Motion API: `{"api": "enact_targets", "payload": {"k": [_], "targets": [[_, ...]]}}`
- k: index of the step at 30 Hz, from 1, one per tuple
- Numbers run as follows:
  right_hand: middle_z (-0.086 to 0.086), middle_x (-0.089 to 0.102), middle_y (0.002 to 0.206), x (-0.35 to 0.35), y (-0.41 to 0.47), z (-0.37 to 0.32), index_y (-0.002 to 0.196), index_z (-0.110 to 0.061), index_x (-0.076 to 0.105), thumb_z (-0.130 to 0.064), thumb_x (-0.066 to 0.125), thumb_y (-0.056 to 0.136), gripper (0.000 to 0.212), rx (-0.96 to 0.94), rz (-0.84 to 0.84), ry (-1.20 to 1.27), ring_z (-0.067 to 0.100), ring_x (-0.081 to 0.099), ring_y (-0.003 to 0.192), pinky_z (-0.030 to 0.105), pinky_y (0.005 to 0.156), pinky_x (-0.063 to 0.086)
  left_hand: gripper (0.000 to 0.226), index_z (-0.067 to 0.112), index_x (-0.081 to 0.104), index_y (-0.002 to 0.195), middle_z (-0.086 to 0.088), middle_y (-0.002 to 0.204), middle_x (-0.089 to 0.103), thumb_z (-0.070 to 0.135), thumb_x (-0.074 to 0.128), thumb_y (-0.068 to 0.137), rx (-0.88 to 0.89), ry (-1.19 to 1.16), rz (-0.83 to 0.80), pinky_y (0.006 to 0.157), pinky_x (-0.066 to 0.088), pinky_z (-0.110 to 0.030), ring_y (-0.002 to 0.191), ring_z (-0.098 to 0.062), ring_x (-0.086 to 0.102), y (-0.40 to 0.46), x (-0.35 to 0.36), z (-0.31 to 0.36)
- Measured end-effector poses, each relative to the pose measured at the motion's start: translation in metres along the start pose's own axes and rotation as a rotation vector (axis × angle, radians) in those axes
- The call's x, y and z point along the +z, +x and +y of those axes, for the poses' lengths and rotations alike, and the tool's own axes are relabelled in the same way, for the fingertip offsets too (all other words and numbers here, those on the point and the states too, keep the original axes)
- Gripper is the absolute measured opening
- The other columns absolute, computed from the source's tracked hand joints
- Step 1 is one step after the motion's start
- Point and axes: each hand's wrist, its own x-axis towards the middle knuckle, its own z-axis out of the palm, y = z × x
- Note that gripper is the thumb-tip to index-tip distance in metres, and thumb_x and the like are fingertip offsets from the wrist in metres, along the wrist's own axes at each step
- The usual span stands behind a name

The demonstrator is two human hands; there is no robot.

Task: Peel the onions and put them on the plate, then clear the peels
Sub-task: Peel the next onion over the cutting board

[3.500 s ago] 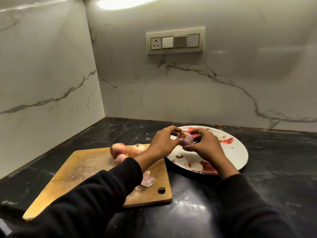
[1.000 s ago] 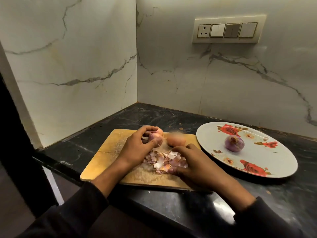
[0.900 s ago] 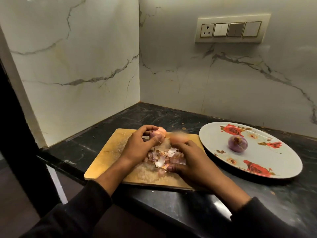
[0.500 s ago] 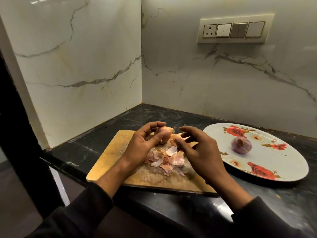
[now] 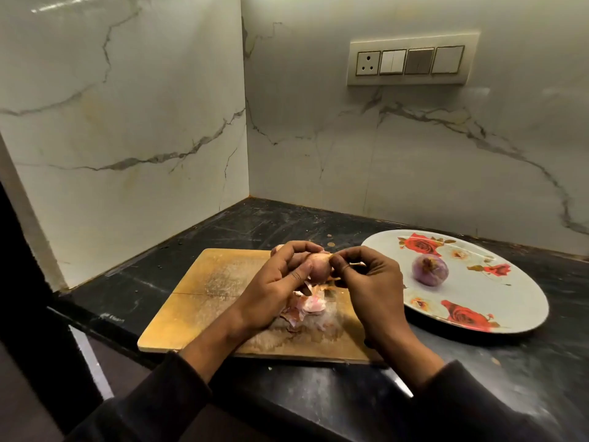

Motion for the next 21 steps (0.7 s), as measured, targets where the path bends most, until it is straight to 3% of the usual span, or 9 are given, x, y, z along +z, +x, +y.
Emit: {"api": "enact_targets", "payload": {"k": [4,7,9,12,15,18,21], "targets": [[-0.009,0.065,0.075,0.004,0.0,0.003,0.082,-0.027,0.065,-0.006,0.067,0.093,0.024,-0.197,-0.053,-0.237,0.015,0.065,0.071,0.043,0.062,0.056,0.04,0.013,0.056,0.13,-0.002,0.123,0.063,0.007,0.066,0.091,0.012,0.048,0.015,0.086,0.056,-0.024,0.11,-0.013,0.068,0.0,0.003,-0.002],[-0.009,0.061,0.073,-0.002,0.003,0.0,0.088,-0.027,0.053,-0.017,0.055,0.103,0.018,-0.294,-0.22,-0.351,0.013,0.06,0.064,0.042,0.058,0.051,0.034,0.018,0.055,0.127,-0.005,0.116,0.063,0.022,0.061,0.094,0.021,0.024,0.05,0.081,0.056,-0.029,0.093,-0.015,0.068,-0.001,0.002,-0.002],[-0.01,0.059,0.072,-0.006,0.004,0.0,0.09,-0.03,0.047,-0.03,0.045,0.107,0.017,-0.283,-0.358,-0.399,0.008,0.058,0.062,0.034,0.055,0.049,0.03,0.019,0.054,0.125,-0.007,0.109,0.064,0.03,0.053,0.097,0.011,-0.009,0.061,0.079,0.056,-0.04,0.085,-0.03,0.063,-0.001,0.001,-0.003],[-0.017,0.052,0.069,-0.008,0.003,-0.001,0.086,-0.034,0.043,-0.035,0.043,0.106,0.02,-0.326,-0.361,-0.504,0.002,0.054,0.065,0.018,0.054,0.038,0.027,0.025,0.057,0.125,-0.007,0.116,0.061,0.036,0.046,0.103,0.021,0.04,0.037,0.088,0.054,-0.052,0.102,-0.043,0.058,0.0,0.0,-0.01],[-0.013,0.052,0.065,-0.003,0.0,-0.005,0.078,-0.03,0.051,-0.031,0.049,0.105,0.027,-0.334,-0.327,-0.381,0.006,0.049,0.06,0.019,0.053,0.033,0.033,0.025,0.055,0.127,-0.006,0.121,0.059,0.043,0.044,0.101,0.063,0.075,0.003,0.089,0.058,-0.039,0.107,-0.025,0.064,-0.001,0.003,-0.009],[-0.005,0.05,0.062,0.006,-0.005,-0.013,0.077,-0.013,0.059,-0.03,0.052,0.104,0.032,-0.179,-0.355,-0.09,0.006,0.043,0.057,0.031,0.052,0.035,0.041,0.026,0.046,0.126,-0.006,0.111,0.054,0.049,0.055,0.093,0.084,0.121,0.011,0.072,0.056,-0.027,0.088,-0.01,0.063,0.0,0.002,-0.008],[-0.001,0.05,0.062,0.01,-0.011,-0.02,0.083,-0.001,0.06,-0.021,0.05,0.106,0.032,-0.043,-0.384,0.116,0.004,0.042,0.052,0.02,0.049,0.035,0.034,0.022,0.05,0.115,-0.007,0.1,0.056,0.049,0.054,0.094,0.091,0.074,0.014,0.071,0.054,-0.029,0.08,-0.013,0.059,0.001,0.001,-0.007]]}}
